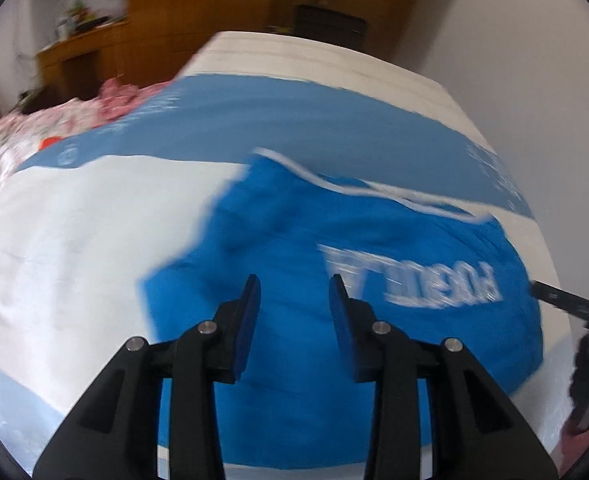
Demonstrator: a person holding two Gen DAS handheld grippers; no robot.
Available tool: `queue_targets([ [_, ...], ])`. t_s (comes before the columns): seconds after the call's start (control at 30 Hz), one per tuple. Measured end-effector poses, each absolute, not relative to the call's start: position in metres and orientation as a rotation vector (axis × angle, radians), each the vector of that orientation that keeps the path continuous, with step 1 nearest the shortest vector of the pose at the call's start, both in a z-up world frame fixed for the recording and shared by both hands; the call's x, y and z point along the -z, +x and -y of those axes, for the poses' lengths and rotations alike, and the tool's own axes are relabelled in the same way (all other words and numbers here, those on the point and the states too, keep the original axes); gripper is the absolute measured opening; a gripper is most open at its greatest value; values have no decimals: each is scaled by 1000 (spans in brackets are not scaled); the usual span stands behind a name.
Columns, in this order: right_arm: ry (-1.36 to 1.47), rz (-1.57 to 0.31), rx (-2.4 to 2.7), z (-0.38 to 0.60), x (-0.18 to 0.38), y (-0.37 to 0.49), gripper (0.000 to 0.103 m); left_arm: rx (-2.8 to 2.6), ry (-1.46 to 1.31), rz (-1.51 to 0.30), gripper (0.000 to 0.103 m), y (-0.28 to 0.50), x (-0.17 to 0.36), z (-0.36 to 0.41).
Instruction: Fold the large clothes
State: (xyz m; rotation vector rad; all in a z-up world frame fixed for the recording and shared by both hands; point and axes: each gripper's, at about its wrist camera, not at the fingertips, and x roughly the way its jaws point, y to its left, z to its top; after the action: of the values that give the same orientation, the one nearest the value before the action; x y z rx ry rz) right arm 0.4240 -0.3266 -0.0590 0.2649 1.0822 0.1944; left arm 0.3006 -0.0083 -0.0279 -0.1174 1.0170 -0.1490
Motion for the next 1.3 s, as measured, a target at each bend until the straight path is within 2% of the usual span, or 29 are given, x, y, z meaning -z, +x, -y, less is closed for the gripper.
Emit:
queue_targets([
  [0.17,180,-1064,-182,283,81,414,33,188,-49,-1053,34,301,62,58],
  [0.27,168,-1065,-163,280,104,416,33,169,-31,-1093,35,300,91,62],
  [0.43,104,-999,-164,274,130,407,31,184,40,-1051,36,291,112,66],
  [0.6,159,-1023,-178,284,125,409,31,185,34,-1068,35,292,108,64],
  [0.83,168,-952,-262,278,87,369,31,212,-2,-994,36,260,68,64],
  [1.07,135,-1021,-237,269,124,367,27,224,35,-1059,37,253,107,67],
  [1.3,170,-1028,-246,275,134,370,27,225,36,-1077,37,257,117,66],
])
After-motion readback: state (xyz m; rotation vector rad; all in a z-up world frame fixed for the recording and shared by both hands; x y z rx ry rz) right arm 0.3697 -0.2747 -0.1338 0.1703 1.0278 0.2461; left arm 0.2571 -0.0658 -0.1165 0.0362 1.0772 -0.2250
